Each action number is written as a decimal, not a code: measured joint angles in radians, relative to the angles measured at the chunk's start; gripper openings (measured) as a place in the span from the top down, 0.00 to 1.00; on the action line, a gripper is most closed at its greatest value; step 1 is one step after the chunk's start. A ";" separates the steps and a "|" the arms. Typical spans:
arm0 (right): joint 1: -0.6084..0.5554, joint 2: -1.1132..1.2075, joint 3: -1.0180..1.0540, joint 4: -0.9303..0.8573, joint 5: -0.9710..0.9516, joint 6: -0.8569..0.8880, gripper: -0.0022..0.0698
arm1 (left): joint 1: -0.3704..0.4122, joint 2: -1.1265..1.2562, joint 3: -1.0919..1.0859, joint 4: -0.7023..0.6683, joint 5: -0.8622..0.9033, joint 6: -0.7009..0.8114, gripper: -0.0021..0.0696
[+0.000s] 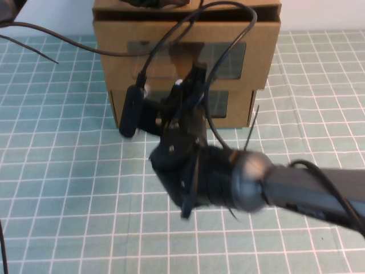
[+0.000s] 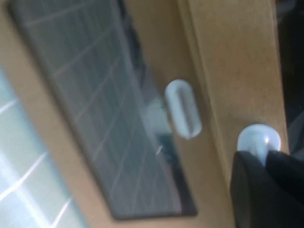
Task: Open the shoe box
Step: 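Pull the top drawer of the cardboard box fully open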
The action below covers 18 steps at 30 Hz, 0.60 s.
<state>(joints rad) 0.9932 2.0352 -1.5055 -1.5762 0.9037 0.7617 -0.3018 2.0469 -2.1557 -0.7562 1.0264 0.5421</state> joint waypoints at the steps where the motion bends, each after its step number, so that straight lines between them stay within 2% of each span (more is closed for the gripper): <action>1: 0.011 -0.019 0.021 0.008 0.002 0.002 0.95 | 0.004 0.000 0.000 0.000 0.002 -0.002 0.98; 13: 0.215 -0.277 0.363 0.194 0.014 0.064 0.95 | 0.033 0.000 0.000 -0.023 0.029 -0.017 0.98; 18: 0.257 -0.311 0.404 0.215 0.024 0.102 0.95 | 0.033 0.000 0.000 -0.028 0.033 -0.019 0.98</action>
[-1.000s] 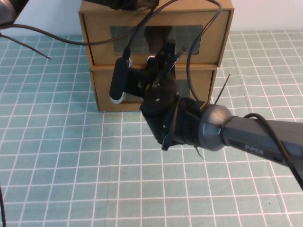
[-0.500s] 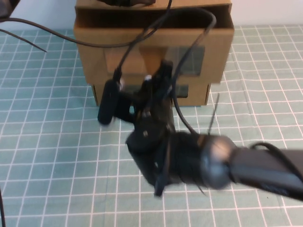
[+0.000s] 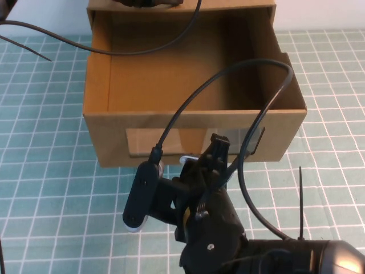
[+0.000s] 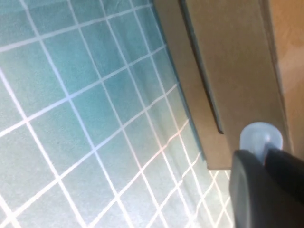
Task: Open the shoe box
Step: 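Pull the top drawer of the cardboard box fully open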
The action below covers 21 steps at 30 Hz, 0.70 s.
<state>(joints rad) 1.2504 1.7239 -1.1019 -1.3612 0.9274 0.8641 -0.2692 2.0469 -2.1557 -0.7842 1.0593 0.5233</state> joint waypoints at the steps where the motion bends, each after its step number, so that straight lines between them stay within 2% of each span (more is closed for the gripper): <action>1: 0.002 0.000 0.002 0.000 0.000 0.008 0.95 | 0.000 0.000 0.000 0.000 0.000 0.000 0.98; 5: 0.002 -0.004 0.002 0.022 -0.002 0.040 0.90 | 0.001 0.000 0.000 -0.009 0.006 0.000 0.98; 8: 0.002 -0.004 -0.027 0.111 -0.016 0.053 0.74 | 0.001 0.000 0.000 -0.009 0.008 -0.002 0.98; 10: 0.002 -0.008 -0.053 0.163 -0.048 0.038 0.59 | 0.004 0.000 0.000 -0.012 0.008 -0.010 0.98; 12: 0.002 -0.022 -0.071 0.195 -0.100 0.006 0.50 | 0.004 0.000 0.000 -0.012 0.008 -0.023 0.98; 17: 0.002 -0.107 -0.090 0.286 -0.244 -0.113 0.45 | 0.004 -0.017 0.000 -0.001 0.008 -0.039 0.98; 21: 0.002 -0.206 -0.092 0.419 -0.270 -0.230 0.45 | 0.006 -0.067 0.011 0.053 0.038 -0.042 0.98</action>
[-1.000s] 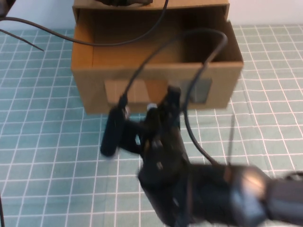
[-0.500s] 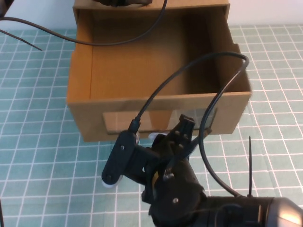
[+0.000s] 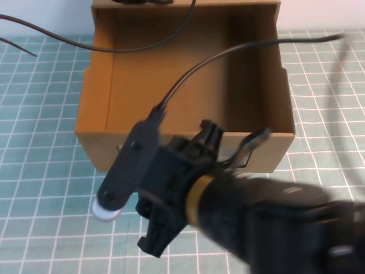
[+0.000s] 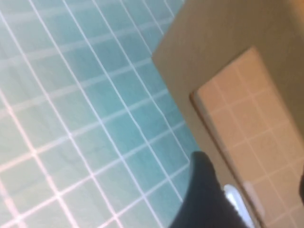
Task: Open the shoe box
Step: 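Pull the top drawer of the cardboard box fully open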
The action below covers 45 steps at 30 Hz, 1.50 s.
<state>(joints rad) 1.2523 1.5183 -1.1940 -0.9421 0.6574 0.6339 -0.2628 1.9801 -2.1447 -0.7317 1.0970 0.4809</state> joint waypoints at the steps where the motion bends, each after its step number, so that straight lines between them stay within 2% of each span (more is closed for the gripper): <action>1: 0.000 -0.029 0.000 0.035 -0.006 -0.021 0.45 | 0.004 -0.020 0.004 0.017 0.008 0.000 0.98; 7: 0.000 -0.205 0.000 0.207 -0.039 -0.155 0.45 | 0.005 -0.144 0.006 0.067 0.021 -0.011 0.98; 12: 0.000 -0.352 0.000 0.230 0.003 -0.196 0.48 | 0.005 -0.272 0.006 0.158 0.056 -0.027 0.98; 15: 0.000 -0.443 0.000 0.217 0.099 -0.207 0.58 | 0.005 -0.350 0.006 0.274 0.090 -0.061 0.98; 19: 0.000 -0.567 0.000 0.181 0.282 -0.258 0.86 | 0.005 -0.464 0.058 0.420 0.117 -0.113 0.98; 20: 0.000 -0.598 0.000 0.174 0.322 -0.283 0.90 | 0.005 -0.495 0.087 0.438 0.119 -0.118 0.98; 23: 0.000 -0.683 0.000 0.165 0.441 -0.341 0.96 | 0.005 -0.585 0.205 0.468 0.116 -0.128 0.98; 29: 0.000 -0.893 0.089 0.235 0.502 -0.361 0.98 | 0.005 -0.832 0.592 0.490 0.041 -0.130 0.98; 33: 0.000 -1.054 0.217 0.299 0.468 -0.337 0.98 | 0.005 -1.059 0.894 0.494 -0.052 -0.131 0.98; 38: 0.000 -1.167 0.382 0.290 0.346 -0.281 0.99 | 0.005 -1.359 1.240 0.456 -0.226 -0.135 0.98; 42: 0.000 -1.183 0.470 0.257 0.286 -0.271 0.99 | 0.005 -1.559 1.415 0.399 -0.363 -0.135 0.98; 45: 0.000 -1.183 0.518 0.254 0.276 -0.270 0.99 | 0.005 -1.671 1.463 0.383 -0.405 -0.135 0.98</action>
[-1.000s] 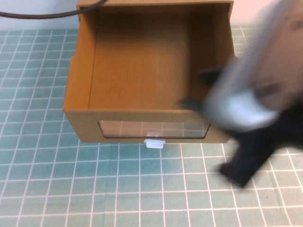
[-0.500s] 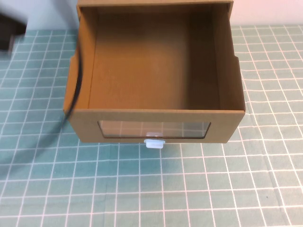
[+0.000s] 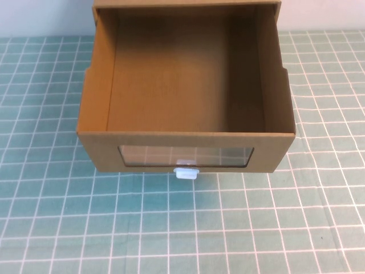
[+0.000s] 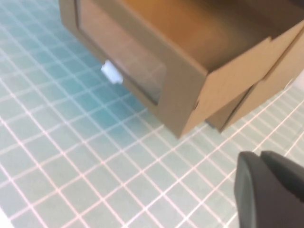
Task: Open the shoe box
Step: 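Pull the top drawer of the cardboard box fully open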
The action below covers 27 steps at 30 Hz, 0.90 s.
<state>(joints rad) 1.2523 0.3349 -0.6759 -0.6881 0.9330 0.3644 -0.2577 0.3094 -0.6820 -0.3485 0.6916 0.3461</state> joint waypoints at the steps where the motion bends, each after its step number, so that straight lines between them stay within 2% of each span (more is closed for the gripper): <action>1: 0.000 0.000 0.014 0.000 -0.002 0.003 0.99 | 0.000 -0.032 0.002 -0.004 -0.003 0.000 0.98; 6: 0.000 0.000 0.064 -0.001 -0.006 0.002 0.99 | 0.000 -0.118 0.004 -0.011 -0.024 0.000 0.98; 27: 0.000 0.000 0.083 0.027 -0.008 0.005 0.99 | 0.000 -0.123 0.022 0.012 -0.072 0.000 0.98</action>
<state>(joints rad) 1.2523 0.3349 -0.5930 -0.6614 0.9253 0.3692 -0.2577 0.1862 -0.6602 -0.3365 0.6194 0.3461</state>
